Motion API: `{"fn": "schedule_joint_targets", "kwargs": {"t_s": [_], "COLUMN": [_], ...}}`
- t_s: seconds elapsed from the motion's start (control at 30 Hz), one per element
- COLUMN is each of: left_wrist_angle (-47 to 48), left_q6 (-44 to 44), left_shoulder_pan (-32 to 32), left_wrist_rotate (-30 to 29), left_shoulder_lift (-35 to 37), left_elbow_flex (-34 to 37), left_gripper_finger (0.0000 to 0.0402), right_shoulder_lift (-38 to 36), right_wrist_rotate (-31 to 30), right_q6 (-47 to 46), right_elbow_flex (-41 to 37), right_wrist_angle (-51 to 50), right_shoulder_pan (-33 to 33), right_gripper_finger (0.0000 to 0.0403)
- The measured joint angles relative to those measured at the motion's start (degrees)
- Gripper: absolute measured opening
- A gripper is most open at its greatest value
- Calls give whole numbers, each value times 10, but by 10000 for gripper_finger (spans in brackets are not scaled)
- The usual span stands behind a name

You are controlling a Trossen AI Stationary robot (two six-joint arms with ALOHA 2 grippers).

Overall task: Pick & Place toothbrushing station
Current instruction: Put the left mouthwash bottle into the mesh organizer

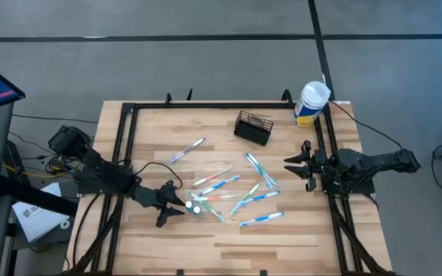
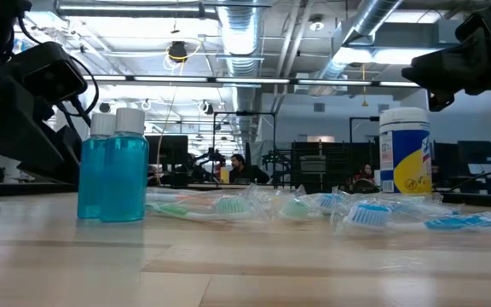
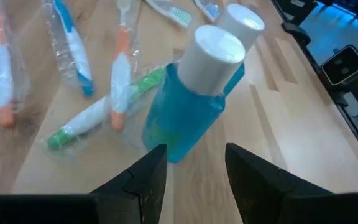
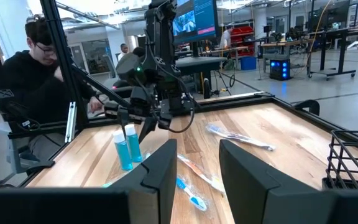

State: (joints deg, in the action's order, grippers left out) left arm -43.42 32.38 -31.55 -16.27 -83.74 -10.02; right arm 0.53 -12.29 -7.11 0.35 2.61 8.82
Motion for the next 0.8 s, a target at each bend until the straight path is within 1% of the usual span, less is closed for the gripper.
{"fn": "schedule_joint_targets", "kwargs": {"t_s": [0.13,0.33,0.5,0.6,0.7,0.8], "left_wrist_angle": [0,-4,-24,-26,-25,-25], "left_q6": [0,1,19,24,11,10], "left_shoulder_pan": [0,1,1,1,1,1], "left_wrist_rotate": [-11,-34,-39,-39,-39,-49], "left_shoulder_lift": [-19,-35,-35,-35,-35,-35], "left_elbow_flex": [-7,-9,-10,-18,-24,-28], "left_gripper_finger": [168,204,227,234,236,236], "right_shoulder_lift": [0,0,0,0,0,0], "right_wrist_rotate": [0,0,0,0,0,0], "right_q6": [0,0,0,0,0,0], "right_elbow_flex": [0,0,0,0,0,0], "right_wrist_angle": [0,0,0,0,0,0], "right_shoulder_pan": [0,0,0,0,0,0], "right_gripper_finger": [111,111,111,111,111,111]}}
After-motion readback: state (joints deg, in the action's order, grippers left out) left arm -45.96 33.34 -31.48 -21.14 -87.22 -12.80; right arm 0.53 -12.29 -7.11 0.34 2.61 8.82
